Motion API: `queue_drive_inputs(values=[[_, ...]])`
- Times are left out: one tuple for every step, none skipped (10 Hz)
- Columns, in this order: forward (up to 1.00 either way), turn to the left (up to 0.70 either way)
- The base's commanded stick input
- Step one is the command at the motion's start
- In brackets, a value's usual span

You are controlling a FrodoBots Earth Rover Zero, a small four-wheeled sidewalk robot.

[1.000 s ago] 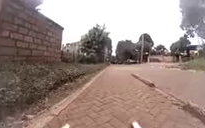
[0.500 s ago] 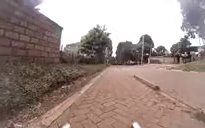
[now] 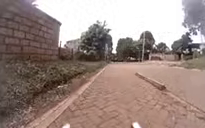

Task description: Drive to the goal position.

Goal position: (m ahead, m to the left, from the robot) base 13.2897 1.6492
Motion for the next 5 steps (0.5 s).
queue_drive_inputs(values=[[0.5,0.0],[0.5,0.0],[0.5,0.0],[0.5,0.0],[0.5,0.0]])
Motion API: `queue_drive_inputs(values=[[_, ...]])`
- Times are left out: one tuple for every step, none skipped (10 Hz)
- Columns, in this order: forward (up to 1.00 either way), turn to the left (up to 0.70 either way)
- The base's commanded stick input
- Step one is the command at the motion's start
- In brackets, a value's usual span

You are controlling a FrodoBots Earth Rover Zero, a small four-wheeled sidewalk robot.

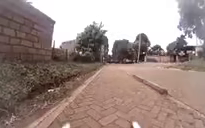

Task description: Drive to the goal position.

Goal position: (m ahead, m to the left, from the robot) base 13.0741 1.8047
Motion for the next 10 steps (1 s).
queue_drive_inputs(values=[[0.5,0.0],[0.5,0.0],[0.5,0.0],[0.5,0.0],[0.5,0.0],[0.5,0.0],[0.5,0.0],[0.5,0.0],[0.5,0.0],[0.5,-0.5]])
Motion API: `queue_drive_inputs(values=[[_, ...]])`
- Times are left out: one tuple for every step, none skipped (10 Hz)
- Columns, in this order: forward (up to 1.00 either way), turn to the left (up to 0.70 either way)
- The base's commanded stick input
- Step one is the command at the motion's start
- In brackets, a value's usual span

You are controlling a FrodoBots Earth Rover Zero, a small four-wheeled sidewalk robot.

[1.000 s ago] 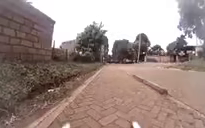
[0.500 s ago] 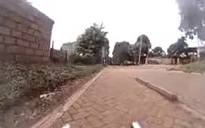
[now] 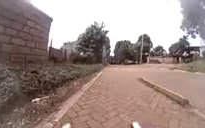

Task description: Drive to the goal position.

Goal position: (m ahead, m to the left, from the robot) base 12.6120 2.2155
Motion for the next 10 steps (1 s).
queue_drive_inputs(values=[[0.5,-0.5],[0.5,-0.5],[0.5,-0.5],[0.5,-0.5],[0.5,-0.4],[0.5,-0.13],[0.5,0.0],[0.5,0.0],[0.5,0.0],[0.5,0.0]])
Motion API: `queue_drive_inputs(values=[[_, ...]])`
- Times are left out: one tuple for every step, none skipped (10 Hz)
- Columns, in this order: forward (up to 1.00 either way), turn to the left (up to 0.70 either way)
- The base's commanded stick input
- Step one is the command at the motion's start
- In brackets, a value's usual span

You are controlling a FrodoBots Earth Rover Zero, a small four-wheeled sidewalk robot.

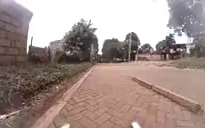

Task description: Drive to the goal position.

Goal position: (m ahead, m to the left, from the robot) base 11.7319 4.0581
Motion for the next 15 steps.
queue_drive_inputs(values=[[0.5,0.0],[0.5,0.0],[0.5,0.0],[0.5,0.0],[0.5,0.0],[0.5,0.0],[0.5,0.0],[0.5,0.0],[0.5,0.0],[0.5,0.0],[0.5,0.0],[0.5,0.0],[0.5,0.0],[0.5,0.0],[0.5,0.0]])
